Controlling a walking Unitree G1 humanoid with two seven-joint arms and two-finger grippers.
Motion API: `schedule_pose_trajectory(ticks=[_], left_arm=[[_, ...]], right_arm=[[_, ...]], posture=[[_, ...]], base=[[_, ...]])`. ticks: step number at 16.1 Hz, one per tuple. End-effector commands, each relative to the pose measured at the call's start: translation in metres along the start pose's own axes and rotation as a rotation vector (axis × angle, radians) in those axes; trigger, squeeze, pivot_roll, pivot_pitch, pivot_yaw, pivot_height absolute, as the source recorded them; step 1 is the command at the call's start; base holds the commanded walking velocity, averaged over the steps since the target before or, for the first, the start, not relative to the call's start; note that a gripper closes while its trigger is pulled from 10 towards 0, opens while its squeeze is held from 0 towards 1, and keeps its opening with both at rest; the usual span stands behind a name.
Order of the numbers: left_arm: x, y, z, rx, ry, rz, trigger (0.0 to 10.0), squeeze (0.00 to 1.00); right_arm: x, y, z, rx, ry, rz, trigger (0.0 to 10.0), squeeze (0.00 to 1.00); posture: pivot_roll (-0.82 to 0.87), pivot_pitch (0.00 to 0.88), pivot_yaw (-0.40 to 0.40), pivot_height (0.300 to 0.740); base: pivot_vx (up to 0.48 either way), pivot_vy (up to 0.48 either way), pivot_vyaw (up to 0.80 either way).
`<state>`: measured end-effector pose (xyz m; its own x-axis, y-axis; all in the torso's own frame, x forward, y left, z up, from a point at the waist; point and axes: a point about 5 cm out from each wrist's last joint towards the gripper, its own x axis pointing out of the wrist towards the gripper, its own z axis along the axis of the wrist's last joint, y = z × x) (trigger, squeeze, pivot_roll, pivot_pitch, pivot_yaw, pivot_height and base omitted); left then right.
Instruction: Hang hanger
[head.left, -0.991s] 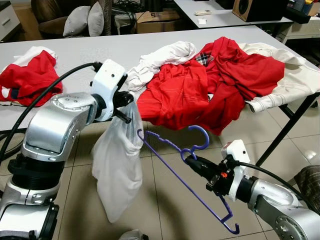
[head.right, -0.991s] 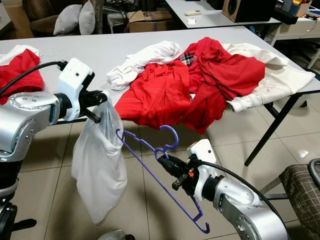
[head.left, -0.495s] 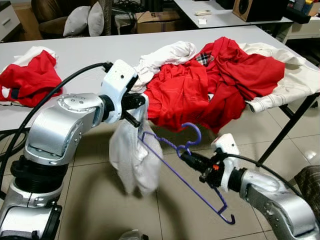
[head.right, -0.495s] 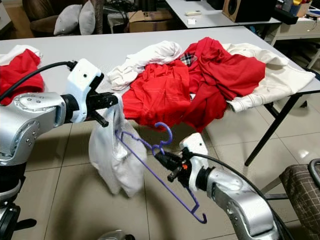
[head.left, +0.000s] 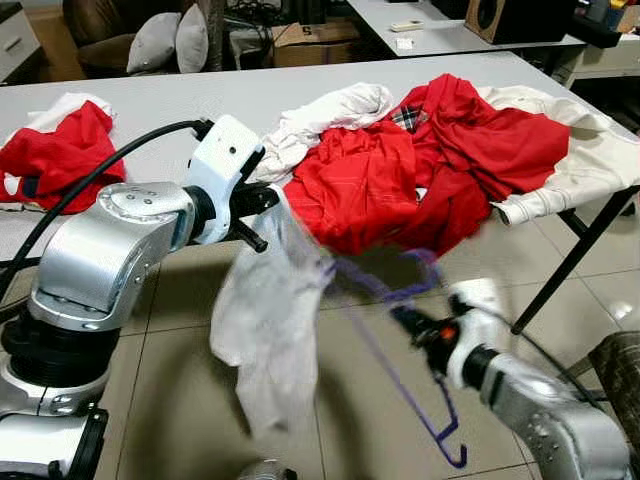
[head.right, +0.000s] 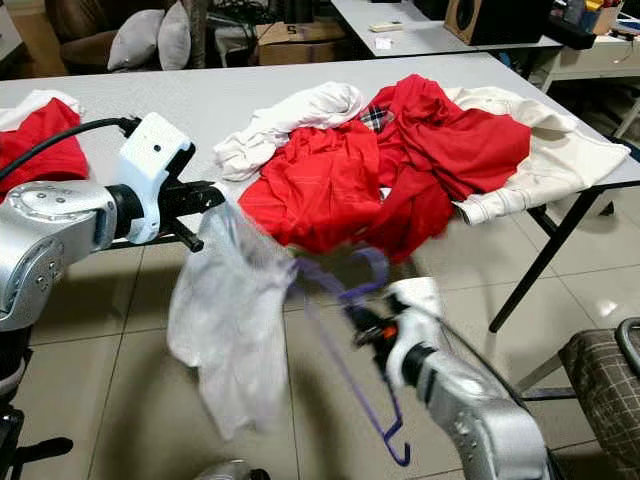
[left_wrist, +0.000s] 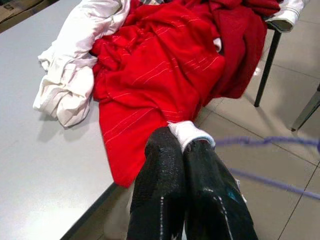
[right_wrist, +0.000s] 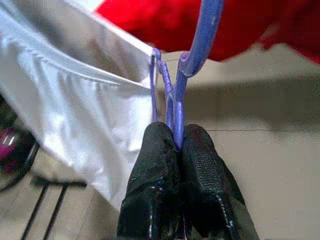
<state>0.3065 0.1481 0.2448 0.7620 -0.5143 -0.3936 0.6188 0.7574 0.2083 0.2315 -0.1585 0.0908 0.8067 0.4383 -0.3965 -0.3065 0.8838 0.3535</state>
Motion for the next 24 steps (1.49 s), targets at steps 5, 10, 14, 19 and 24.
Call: schedule_pose_trajectory(ticks=[5,10,14,19,24], left_arm=[[-0.006,-0.006,0.007,0.045,-0.082,-0.074,0.0,0.00],[-0.008,-0.008,0.005,0.061,-0.088,-0.091,0.0,0.00],[-0.010,-0.009,0.006,0.076,-0.085,-0.102,0.0,0.00],[-0.008,-0.002,0.004,0.070,-0.055,-0.037,0.0,0.00],[-0.011,-0.013,0.019,0.062,-0.121,-0.135,0.0,0.00]], right_arm=[[-0.007,-0.005,-0.002,0.145,-0.019,0.039,10.0,0.00],[-0.008,0.020,0.001,-0.038,0.041,0.256,10.0,0.00],[-0.010,0.024,0.013,-0.160,0.023,0.325,10.0,0.00],[-0.013,0.034,0.007,-0.280,0.077,0.418,10.0,0.00],[0.003,0.021,0.014,-0.250,0.039,0.284,10.0,0.00]], posture=[[0.05,0.000,0.057,0.740],[0.06,0.000,0.044,0.740],[0.07,0.000,0.046,0.740],[0.07,0.000,0.050,0.740],[0.07,0.000,0.054,0.740]], base=[[0.000,0.000,0.00],[0.000,0.000,0.00],[0.000,0.000,0.00],[0.000,0.000,0.00],[0.000,0.000,0.00]])
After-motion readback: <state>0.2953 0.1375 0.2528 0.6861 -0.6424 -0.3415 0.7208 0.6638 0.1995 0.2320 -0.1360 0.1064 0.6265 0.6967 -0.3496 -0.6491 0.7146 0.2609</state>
